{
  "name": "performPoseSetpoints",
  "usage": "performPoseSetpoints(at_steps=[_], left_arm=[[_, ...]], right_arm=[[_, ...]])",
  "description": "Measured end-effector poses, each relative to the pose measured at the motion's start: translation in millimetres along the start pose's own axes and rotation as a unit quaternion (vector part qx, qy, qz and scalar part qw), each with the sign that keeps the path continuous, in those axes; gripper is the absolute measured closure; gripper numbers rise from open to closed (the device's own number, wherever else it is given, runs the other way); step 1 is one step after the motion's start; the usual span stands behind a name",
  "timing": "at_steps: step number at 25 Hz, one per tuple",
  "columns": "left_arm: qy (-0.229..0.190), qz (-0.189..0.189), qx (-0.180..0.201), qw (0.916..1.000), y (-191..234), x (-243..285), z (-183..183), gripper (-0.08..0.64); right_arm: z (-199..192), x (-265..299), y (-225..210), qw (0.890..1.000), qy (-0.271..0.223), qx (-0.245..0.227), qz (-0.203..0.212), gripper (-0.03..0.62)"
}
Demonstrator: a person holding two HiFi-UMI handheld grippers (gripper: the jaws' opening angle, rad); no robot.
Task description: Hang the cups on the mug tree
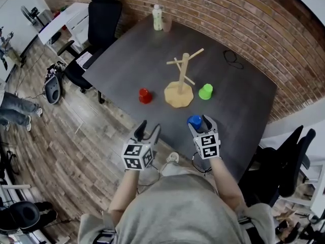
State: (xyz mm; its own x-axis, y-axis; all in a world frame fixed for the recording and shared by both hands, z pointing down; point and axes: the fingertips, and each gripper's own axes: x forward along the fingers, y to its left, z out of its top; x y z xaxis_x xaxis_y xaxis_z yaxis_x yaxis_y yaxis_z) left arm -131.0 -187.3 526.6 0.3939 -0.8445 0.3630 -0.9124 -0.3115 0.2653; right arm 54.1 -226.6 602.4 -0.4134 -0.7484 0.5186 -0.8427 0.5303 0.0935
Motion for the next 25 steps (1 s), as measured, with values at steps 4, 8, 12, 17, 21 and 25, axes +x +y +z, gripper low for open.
performPoseSetpoints(at_steps=[4,8,12,17,21,25], left_arm=[[0.004,-0.003,0.003,1.0000,3.0,11.9,3.7,0.325],[0.006,-0.005,0.004,1.0000,6.7,20.1,6.0,0.331],[0.005,-0.012,0.008,0.9999,7.6,27.0,9.2,0.334],[0.005,-0.019,0.012,0.9997,6.4,32.5,9.9,0.336],[0.007,-0.021,0.014,0.9996,6.4,33.7,10.4,0.336],[0.006,-0.022,0.013,0.9997,7.9,32.0,10.6,0.337]], right_arm=[[-14.2,13.5,-5.2,1.000,0.020,0.004,-0.002,0.322],[-21.4,18.7,-8.2,1.000,0.024,0.006,-0.007,0.362],[-21.9,20.4,-8.9,1.000,0.022,0.009,-0.009,0.364],[-21.6,21.1,-8.7,1.000,0.021,0.011,-0.006,0.364],[-15.1,16.6,-8.9,1.000,0.018,0.018,-0.003,0.365],[0.2,9.6,-13.4,1.000,0.003,0.020,-0.009,0.365]])
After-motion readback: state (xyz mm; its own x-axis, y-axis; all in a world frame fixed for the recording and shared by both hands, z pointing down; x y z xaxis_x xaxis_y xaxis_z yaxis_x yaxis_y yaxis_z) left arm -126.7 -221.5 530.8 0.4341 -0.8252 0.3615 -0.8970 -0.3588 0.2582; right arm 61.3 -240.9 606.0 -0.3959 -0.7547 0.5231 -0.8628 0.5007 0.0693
